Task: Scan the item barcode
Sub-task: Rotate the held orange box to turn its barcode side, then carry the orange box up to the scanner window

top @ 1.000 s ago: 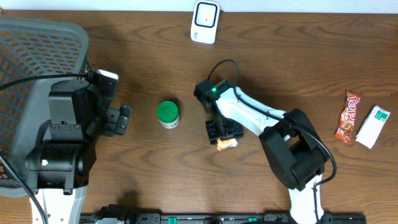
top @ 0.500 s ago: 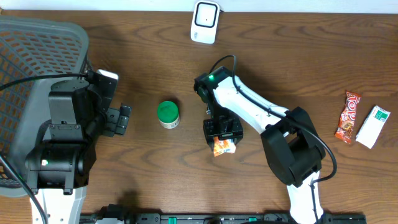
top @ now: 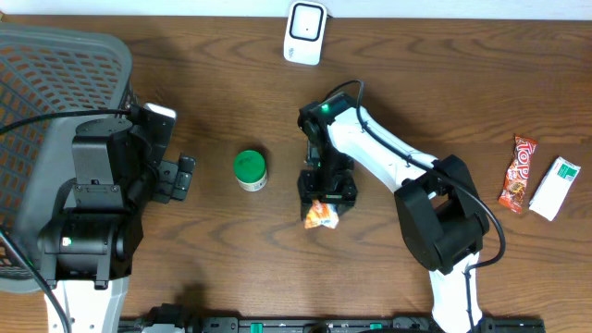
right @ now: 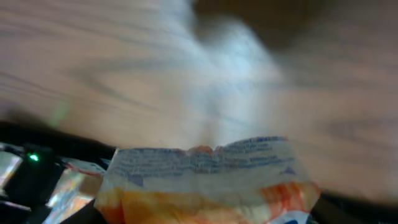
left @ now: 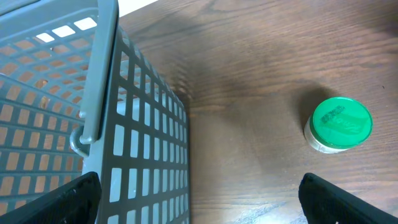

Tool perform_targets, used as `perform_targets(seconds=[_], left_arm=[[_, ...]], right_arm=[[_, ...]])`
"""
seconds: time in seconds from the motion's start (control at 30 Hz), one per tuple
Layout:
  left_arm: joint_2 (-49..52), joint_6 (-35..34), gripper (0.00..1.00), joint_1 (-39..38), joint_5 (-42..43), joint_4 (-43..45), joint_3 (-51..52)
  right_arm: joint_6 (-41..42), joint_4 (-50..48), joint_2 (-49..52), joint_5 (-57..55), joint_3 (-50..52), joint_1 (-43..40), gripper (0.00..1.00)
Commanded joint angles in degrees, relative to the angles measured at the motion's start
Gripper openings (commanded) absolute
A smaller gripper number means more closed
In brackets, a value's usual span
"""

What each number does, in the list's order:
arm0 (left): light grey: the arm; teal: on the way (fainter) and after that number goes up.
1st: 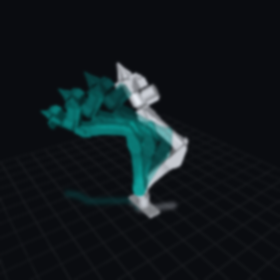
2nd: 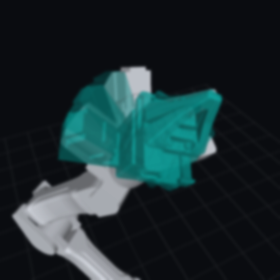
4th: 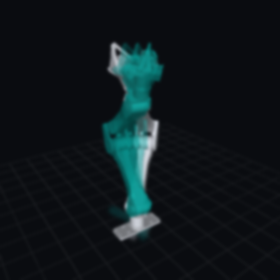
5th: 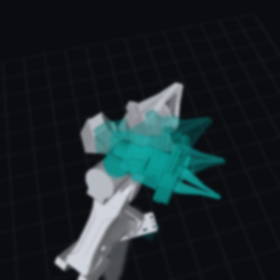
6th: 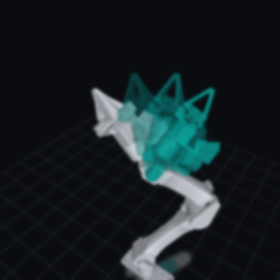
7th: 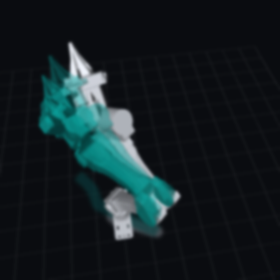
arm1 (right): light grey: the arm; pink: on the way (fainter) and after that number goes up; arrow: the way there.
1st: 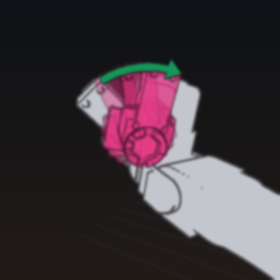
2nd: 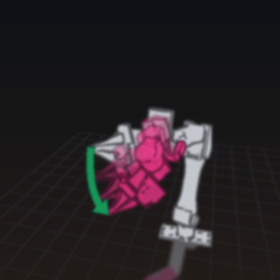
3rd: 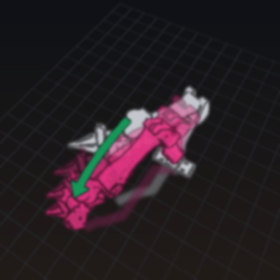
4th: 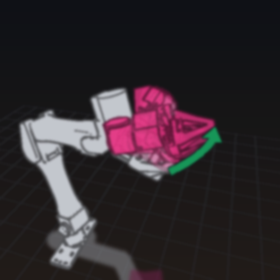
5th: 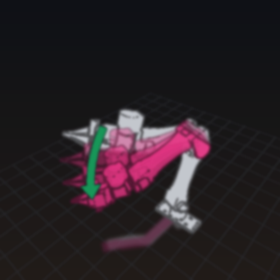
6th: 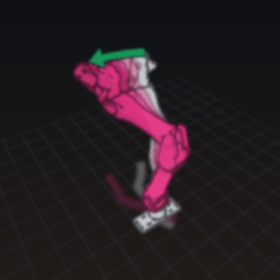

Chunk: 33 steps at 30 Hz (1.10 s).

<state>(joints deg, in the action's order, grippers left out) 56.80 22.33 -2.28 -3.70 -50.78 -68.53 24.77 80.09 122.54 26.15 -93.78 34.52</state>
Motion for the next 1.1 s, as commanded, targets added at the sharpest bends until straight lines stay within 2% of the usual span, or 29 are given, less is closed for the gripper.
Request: perform_targets(seconds=[0.0, 0.07, 0.23, 0.4, 0.57, 0.6, 0.87, 1.07], left_arm=[[0.1, -0.5, 0.99, 0.3, 0.3, 0.0, 0.1], [0.1, -0.5, 0.99, 0.3, 0.3, 0.0, 0.1], [0.1, -0.5, 0.99, 0.3, 0.3, 0.0, 0.1], [0.1, -0.5, 0.99, 0.3, 0.3, 0.0, 0.1], [0.1, -0.5, 0.99, 0.3, 0.3, 0.0, 0.1], [0.1, -0.5, 0.99, 0.3, 0.3, 0.0, 0.1], [0.1, -0.5, 0.99, 0.3, 0.3, 0.0, 0.1], [0.1, -0.5, 0.99, 0.3, 0.3, 0.0, 0.1]], right_arm=[[-0.4, -4.3, 0.0, 1.6, -1.1, -0.6, 0.59], [-0.5, -8.7, 0.0, 1.5, -2.6, -1.4, 0.59], [-3.3, -11.8, 0.0, 0.0, -8.5, -3.4, 0.59], [-5.8, -16.3, 0.0, -6.1, -16.3, -5.8, 0.58], [-5.7, -27.5, 0.0, -8.8, -19.0, -7.6, 0.54], [-5.3, -32.0, 0.2, -9.4, -19.0, -8.3, 0.54], [-4.9, -49.5, 2.6, -15.5, -19.0, -9.0, 0.59], [-6.0, -63.3, 8.1, -23.5, -19.0, -9.3, 0.58]])
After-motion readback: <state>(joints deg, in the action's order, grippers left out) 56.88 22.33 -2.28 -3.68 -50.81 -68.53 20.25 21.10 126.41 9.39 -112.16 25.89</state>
